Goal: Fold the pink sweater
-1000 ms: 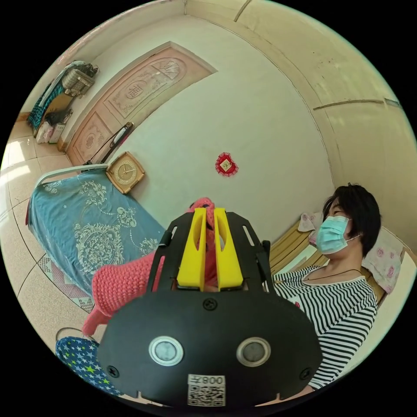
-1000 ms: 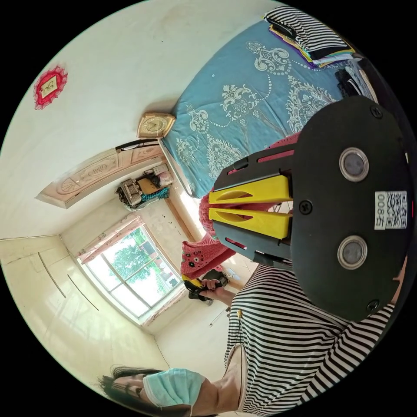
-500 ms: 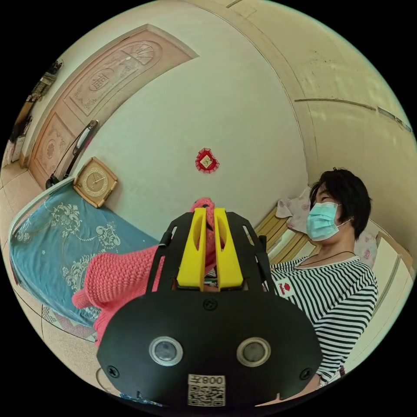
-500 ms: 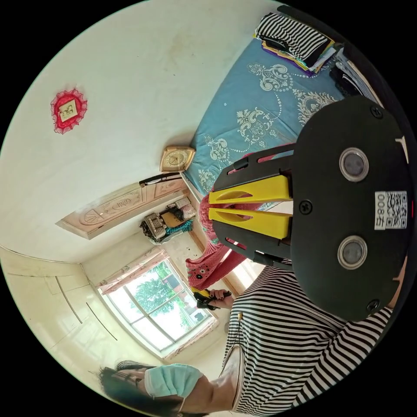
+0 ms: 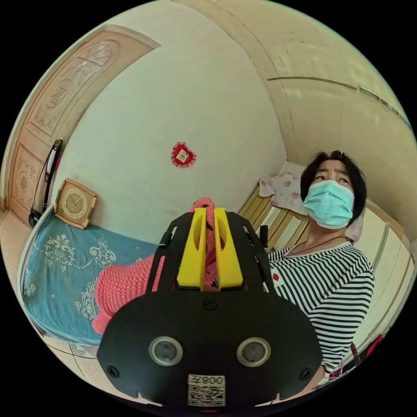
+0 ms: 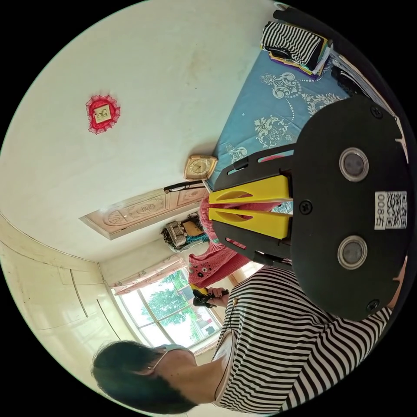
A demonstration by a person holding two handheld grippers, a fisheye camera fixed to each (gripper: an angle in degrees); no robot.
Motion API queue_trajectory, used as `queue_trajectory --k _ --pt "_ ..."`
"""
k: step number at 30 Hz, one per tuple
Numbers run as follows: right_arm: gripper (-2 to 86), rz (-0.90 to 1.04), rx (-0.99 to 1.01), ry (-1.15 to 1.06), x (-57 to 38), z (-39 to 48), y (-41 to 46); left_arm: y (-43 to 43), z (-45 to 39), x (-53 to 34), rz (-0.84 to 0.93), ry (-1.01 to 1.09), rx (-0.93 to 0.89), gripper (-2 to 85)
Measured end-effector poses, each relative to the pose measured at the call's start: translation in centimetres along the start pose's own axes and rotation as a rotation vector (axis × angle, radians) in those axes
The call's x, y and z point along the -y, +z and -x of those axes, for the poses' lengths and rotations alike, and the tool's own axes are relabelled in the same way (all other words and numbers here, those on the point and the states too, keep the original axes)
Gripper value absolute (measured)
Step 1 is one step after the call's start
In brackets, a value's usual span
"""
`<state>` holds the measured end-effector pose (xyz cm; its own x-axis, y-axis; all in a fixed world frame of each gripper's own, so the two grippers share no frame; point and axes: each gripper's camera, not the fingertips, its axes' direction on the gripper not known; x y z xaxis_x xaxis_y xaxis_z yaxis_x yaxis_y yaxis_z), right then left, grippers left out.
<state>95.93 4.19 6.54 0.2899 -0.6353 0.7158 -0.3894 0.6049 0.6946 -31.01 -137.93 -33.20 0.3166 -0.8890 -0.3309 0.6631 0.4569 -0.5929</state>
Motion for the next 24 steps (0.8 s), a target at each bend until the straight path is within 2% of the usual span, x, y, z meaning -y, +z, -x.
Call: queue_trajectory --k 7,16,20,24 --pt "1.2 -0.030 -0.010 -0.043 -2.3 -0.1 -3.1 2.9 1.9 3.5 0.007 0.027 0.007 3.0" --pt "1.3 -0.017 -0.094 -0.036 -2.0 -5.0 -3.6 13.1 9.9 10.4 0.073 0.048 0.056 3.2" --pt "1.4 0.038 -0.165 0.010 0.3 -11.2 -0.4 22.0 19.5 14.9 0.141 -0.032 0.102 3.4" --pt "1.5 0.176 -0.265 0.122 4.3 -24.1 8.0 33.9 33.3 18.7 0.196 -0.194 0.199 4.4"
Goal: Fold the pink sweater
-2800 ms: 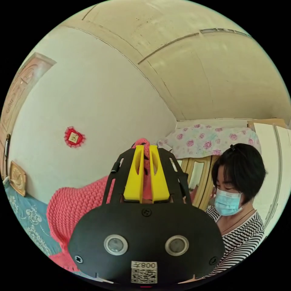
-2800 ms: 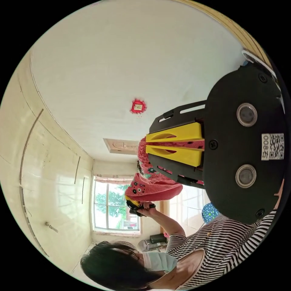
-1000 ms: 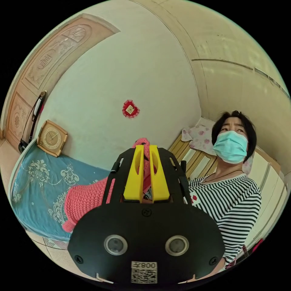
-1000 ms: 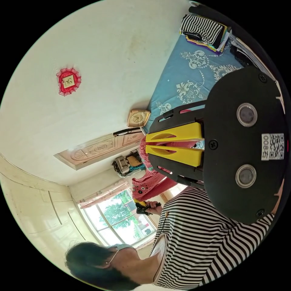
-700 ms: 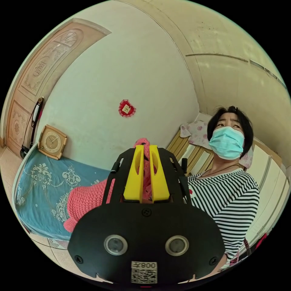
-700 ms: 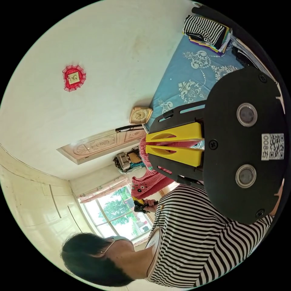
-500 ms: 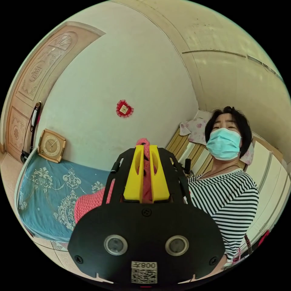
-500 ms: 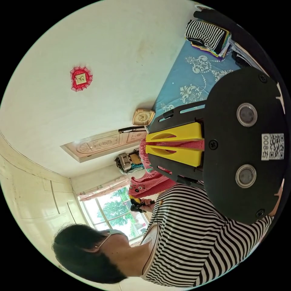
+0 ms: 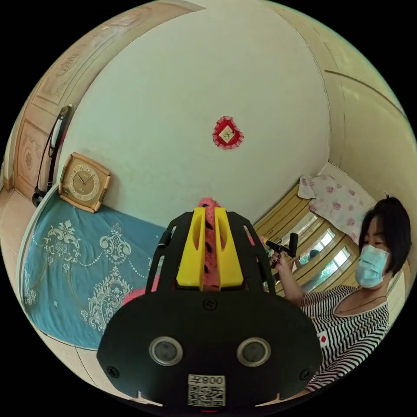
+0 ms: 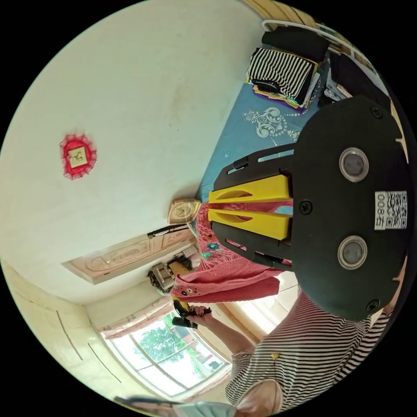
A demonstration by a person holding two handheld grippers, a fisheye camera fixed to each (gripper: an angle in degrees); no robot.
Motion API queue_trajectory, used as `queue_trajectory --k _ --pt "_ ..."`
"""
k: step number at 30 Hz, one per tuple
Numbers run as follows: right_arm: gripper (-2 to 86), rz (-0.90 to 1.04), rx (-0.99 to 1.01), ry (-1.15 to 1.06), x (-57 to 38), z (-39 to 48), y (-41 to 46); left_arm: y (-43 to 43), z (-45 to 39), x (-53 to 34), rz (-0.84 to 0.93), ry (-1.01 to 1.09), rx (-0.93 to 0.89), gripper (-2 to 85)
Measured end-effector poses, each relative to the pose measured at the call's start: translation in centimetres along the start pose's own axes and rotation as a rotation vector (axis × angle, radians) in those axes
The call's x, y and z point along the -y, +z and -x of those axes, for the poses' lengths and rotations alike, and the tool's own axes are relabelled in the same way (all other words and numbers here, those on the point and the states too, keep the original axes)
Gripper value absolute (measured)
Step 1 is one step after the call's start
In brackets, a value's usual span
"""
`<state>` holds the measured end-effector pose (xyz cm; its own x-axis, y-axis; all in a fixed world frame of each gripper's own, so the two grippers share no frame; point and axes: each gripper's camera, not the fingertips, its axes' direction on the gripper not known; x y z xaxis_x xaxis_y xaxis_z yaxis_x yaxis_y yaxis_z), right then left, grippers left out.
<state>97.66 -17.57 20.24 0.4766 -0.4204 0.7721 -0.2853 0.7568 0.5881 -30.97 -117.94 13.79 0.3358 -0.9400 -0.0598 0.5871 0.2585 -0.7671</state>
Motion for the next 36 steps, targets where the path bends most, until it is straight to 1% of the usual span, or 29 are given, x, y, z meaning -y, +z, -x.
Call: queue_trajectory --k 1,2,3,4,5,7,8,10,12,15,17,19,22,24,28,32,33,36 --pt "1.5 0.070 -0.009 0.065 2.1 -3.5 4.0 2.0 1.6 1.0 0.010 -0.032 0.033 4.6" --pt "1.4 0.104 -0.012 0.090 2.9 -5.2 6.1 5.9 4.7 2.6 0.050 -0.082 0.082 5.6" --pt "1.3 0.158 -0.042 0.173 3.9 -8.6 9.8 9.6 7.8 3.6 0.109 -0.138 0.166 6.2" --pt "1.2 0.197 -0.069 0.275 4.1 -12.0 13.2 11.1 9.3 3.8 0.130 -0.180 0.207 6.5" --pt "1.1 0.220 -0.075 0.322 3.9 -13.5 14.8 13.7 12.1 3.8 0.157 -0.234 0.217 6.8" --pt "0.9 0.272 -0.067 0.485 1.3 -18.4 19.6 16.7 15.7 2.9 0.180 -0.286 0.174 7.2" --pt "0.9 0.282 -0.059 0.513 0.3 -19.2 20.5 18.3 18.0 1.8 0.218 -0.313 0.167 7.5" --pt "0.7 0.328 0.015 0.576 -4.5 -21.4 23.8 20.6 21.4 -0.7 0.313 -0.371 0.182 8.0" --pt "0.6 0.405 0.040 0.637 -8.9 -22.3 26.1 23.8 26.0 -5.0 0.534 -0.487 0.216 9.1" --pt "0.5 0.528 0.083 0.807 -16.6 -23.2 29.3 26.9 30.2 -9.1 0.722 -0.608 0.276 10.2" --pt "0.5 0.587 0.095 0.919 -20.4 -23.4 30.9 28.7 32.4 -10.2 0.789 -0.665 0.328 11.1" --pt "0.5 0.622 0.122 1.029 -23.6 -23.2 32.8 30.6 34.8 -10.3 0.801 -0.736 0.301 11.8" --pt "0.6 0.686 0.108 1.093 -25.6 -22.8 35.5 34.5 38.0 -8.7 0.817 -0.753 0.325 12.4" --pt "0.8 0.713 0.089 1.121 -26.2 -22.8 36.9 38.2 40.5 -7.3 0.904 -0.706 0.405 12.6" --pt "1.6 0.730 0.059 1.160 -26.3 -24.1 39.0 43.0 43.7 -6.1 0.969 -0.702 0.466 12.1" --pt "3.1 0.737 -0.029 1.170 -25.6 -26.8 39.8 48.1 46.0 -5.9 1.024 -0.737 0.505 8.7" --pt "3.8 0.740 -0.068 1.168 -25.3 -28.1 40.2 49.3 46.2 -5.8 1.052 -0.726 0.541 6.9" --pt "5.2 0.756 -0.147 1.142 -24.2 -31.8 41.7 51.4 46.5 -4.9 1.085 -0.677 0.553 4.1"
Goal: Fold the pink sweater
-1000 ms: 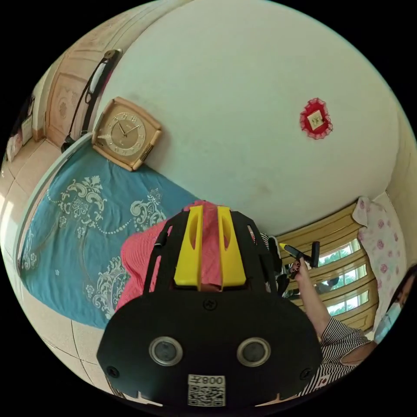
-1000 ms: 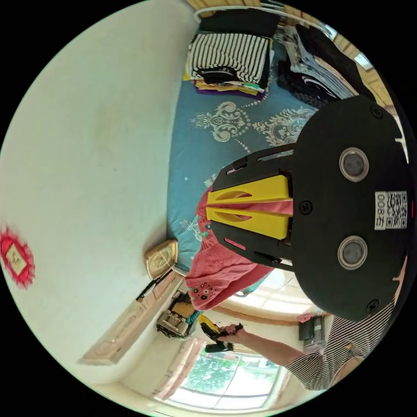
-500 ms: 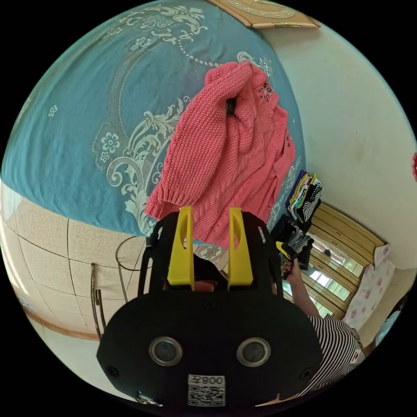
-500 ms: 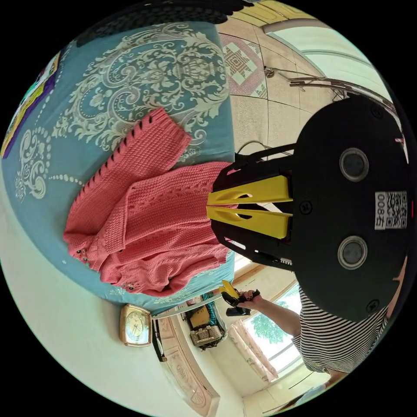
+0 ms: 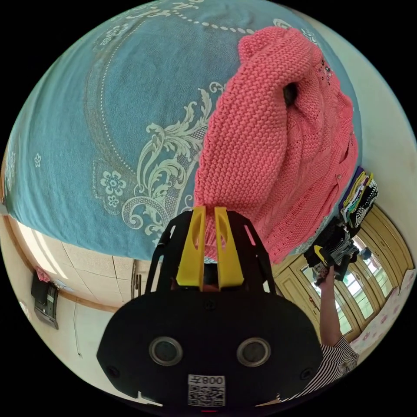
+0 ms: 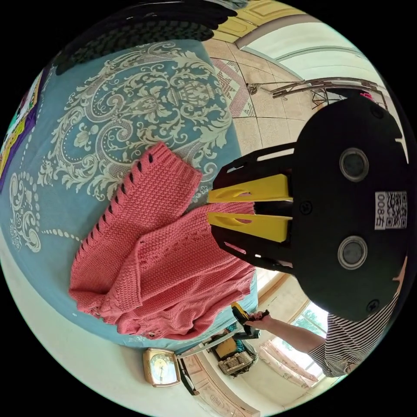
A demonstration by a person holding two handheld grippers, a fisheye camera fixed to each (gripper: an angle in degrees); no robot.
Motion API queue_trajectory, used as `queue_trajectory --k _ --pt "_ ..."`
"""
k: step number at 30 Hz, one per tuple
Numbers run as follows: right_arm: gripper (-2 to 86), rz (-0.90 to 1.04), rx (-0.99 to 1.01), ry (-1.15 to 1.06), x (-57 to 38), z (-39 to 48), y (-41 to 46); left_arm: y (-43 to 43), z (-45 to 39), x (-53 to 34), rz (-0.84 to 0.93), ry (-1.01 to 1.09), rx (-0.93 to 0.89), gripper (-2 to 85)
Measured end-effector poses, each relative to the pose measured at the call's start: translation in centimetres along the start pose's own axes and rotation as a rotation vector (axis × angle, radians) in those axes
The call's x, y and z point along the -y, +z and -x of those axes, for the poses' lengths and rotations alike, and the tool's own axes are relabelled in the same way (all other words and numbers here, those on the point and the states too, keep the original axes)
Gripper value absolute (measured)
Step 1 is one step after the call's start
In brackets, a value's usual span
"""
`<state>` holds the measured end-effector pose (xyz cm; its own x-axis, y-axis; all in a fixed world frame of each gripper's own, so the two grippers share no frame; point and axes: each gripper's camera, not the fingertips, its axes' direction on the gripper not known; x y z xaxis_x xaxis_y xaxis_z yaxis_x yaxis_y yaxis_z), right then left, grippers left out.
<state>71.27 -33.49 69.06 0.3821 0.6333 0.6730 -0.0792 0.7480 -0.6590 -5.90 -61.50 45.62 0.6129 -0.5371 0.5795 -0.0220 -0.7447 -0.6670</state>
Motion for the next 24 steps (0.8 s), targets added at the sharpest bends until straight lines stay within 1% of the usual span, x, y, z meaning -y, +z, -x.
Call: queue_trajectory --k 2,4,8,10,14,17,19,21,22,24 --pt "5.9 -0.013 -0.068 -0.030 2.8 0.4 -0.2 -0.5 -0.5 0.7 -0.007 0.016 0.007 3.4" --pt "6.8 -0.016 -0.181 -0.076 6.5 1.4 -0.2 -1.4 -0.7 1.2 -0.012 0.034 0.033 3.1" --pt "7.4 0.001 -0.299 -0.167 11.1 3.1 0.6 -4.9 -0.3 2.1 -0.065 0.037 0.117 2.8" --pt "7.1 0.053 -0.390 -0.229 13.2 4.2 2.4 -6.3 0.0 2.5 -0.083 0.028 0.168 2.7" --pt "5.5 0.100 -0.492 -0.332 14.2 5.7 3.6 -9.2 -0.1 3.7 -0.114 0.007 0.277 2.6" --pt "3.6 0.187 -0.560 -0.428 14.2 6.6 3.4 -12.0 -0.9 4.5 -0.153 0.016 0.377 2.7" --pt "3.2 0.139 -0.614 -0.454 14.3 7.1 0.1 -14.5 -1.0 4.8 -0.212 -0.008 0.426 2.8" --pt "3.2 0.060 -0.647 -0.434 15.1 6.8 -3.8 -18.1 -0.3 5.0 -0.320 -0.082 0.443 3.3" --pt "3.3 0.008 -0.650 -0.401 16.0 6.2 -6.7 -18.9 -0.1 5.0 -0.352 -0.103 0.440 3.6" --pt "3.5 -0.057 -0.607 -0.333 17.9 5.1 -10.7 -21.1 0.6 5.2 -0.473 -0.176 0.400 4.8"
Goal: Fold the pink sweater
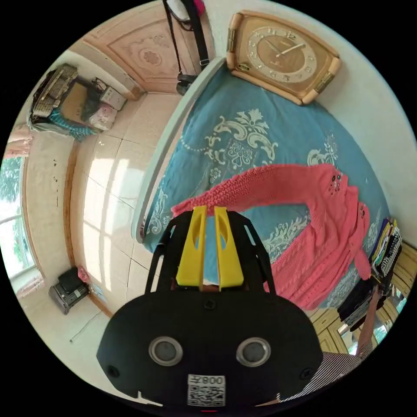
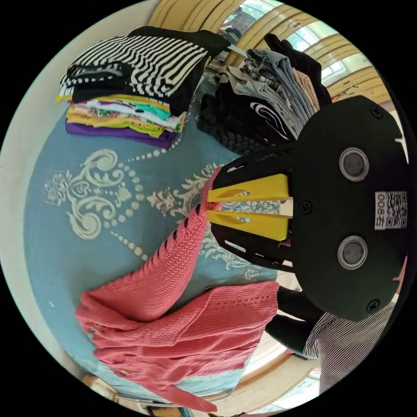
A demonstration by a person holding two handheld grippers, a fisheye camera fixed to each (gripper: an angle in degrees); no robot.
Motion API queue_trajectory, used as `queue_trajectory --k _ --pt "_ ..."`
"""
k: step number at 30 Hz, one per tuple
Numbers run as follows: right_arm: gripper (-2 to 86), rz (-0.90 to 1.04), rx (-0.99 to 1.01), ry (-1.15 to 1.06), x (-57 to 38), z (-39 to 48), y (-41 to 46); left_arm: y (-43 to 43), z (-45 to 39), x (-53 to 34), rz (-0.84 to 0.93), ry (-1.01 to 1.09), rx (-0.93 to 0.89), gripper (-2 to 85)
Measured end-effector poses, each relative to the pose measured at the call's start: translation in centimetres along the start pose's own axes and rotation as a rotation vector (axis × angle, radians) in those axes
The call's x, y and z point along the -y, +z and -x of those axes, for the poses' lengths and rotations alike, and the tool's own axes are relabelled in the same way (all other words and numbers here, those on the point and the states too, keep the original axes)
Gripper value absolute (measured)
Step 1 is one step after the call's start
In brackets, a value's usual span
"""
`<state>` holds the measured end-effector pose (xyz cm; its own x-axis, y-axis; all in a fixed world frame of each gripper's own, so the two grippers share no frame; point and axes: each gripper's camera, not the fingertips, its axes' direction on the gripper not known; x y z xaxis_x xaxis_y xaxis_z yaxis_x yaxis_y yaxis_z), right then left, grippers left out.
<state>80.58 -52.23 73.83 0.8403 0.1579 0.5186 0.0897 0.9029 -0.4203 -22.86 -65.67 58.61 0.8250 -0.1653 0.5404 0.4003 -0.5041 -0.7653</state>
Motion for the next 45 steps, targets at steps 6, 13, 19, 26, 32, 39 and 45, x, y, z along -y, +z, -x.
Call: queue_trajectory --k 6,13,19,26,32,39,45 --pt "5.9 -0.034 0.111 0.179 1.3 -5.4 0.1 6.1 -3.9 -1.8 0.050 0.093 -0.193 8.1" --pt "6.6 0.002 0.626 0.009 -5.3 3.9 9.7 18.7 -14.9 -12.2 0.390 0.300 -0.506 8.9" --pt "6.2 0.069 0.492 -0.120 -7.3 9.3 13.4 23.9 -22.3 -19.6 0.558 0.499 -0.515 9.5" --pt "7.4 0.157 0.515 -0.017 -12.0 7.2 18.6 25.8 -22.1 -21.2 0.518 0.517 -0.381 9.7" --pt "9.0 0.250 0.612 0.119 -17.3 5.2 24.3 27.0 -15.6 -19.5 0.420 0.307 -0.231 9.6" --pt "9.7 0.229 0.568 0.145 -18.5 6.2 25.7 30.1 -16.5 -20.9 0.478 0.295 -0.247 8.0" --pt "6.0 0.221 0.487 0.173 -19.3 7.2 26.4 30.3 -19.9 -23.2 0.467 0.392 -0.340 8.0"
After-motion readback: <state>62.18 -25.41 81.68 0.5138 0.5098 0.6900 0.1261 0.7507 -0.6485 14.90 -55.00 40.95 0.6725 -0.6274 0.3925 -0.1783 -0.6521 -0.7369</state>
